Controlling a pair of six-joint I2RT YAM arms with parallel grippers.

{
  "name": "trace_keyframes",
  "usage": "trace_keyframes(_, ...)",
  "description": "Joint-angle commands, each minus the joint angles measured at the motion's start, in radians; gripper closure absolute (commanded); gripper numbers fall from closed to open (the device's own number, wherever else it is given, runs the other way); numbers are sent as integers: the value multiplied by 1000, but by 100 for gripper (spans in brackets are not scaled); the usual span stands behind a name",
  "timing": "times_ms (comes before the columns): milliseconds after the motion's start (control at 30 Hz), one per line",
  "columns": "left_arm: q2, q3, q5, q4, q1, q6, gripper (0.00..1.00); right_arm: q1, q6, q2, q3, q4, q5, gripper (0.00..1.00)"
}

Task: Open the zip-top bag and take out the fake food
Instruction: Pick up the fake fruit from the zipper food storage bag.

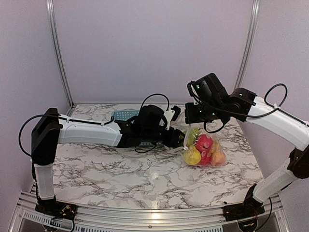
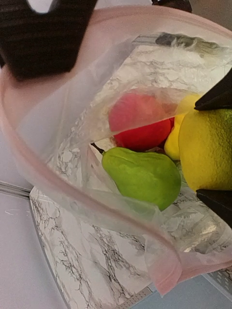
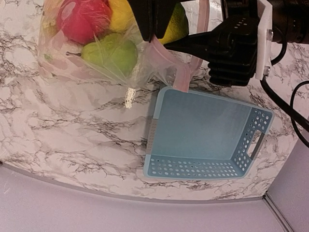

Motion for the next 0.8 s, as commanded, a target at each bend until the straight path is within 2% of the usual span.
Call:
trace_keyframes(0,-54,-19,1,66,-4,6,63,7,13,-12,-5,2,13,100)
trace_keyframes(767,-220,-100,-56,82,33,4,63,6,24,25,21,24,47,100)
